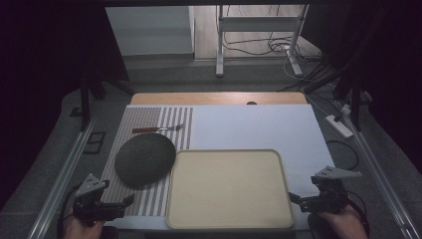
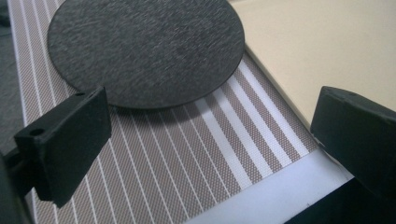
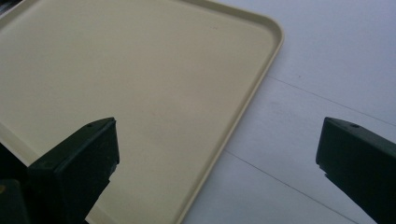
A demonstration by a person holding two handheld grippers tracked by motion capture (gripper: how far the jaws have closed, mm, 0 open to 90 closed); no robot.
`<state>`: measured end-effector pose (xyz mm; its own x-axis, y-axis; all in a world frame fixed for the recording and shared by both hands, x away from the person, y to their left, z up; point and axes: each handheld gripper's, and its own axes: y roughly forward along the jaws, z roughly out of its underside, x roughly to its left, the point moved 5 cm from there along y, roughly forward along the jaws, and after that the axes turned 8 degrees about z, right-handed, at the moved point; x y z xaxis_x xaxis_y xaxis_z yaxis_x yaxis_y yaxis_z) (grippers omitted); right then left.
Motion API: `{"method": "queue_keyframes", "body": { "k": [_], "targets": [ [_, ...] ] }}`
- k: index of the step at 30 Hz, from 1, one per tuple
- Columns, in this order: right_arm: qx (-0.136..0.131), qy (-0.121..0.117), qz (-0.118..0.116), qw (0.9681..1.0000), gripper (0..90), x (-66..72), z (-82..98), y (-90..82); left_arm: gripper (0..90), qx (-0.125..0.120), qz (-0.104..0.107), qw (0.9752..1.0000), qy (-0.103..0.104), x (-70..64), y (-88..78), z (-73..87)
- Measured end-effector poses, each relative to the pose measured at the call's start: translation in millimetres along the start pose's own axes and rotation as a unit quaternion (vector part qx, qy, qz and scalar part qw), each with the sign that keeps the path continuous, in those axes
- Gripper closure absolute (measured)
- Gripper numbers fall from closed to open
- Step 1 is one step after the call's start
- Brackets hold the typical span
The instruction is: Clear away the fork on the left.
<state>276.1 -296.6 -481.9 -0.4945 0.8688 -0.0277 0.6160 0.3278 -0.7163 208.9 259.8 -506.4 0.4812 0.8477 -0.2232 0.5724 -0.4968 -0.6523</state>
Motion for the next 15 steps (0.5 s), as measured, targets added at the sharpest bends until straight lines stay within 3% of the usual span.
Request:
{"method": "queue_keyframes", "body": {
  "k": [15],
  "targets": [
    [0.0,-0.003,-0.003,1.0,0.0,0.9,-0.1,0.5,0.0,0.004,0.016,0.9999,-0.002,16.5,11.6,-11.0]
  ]
}}
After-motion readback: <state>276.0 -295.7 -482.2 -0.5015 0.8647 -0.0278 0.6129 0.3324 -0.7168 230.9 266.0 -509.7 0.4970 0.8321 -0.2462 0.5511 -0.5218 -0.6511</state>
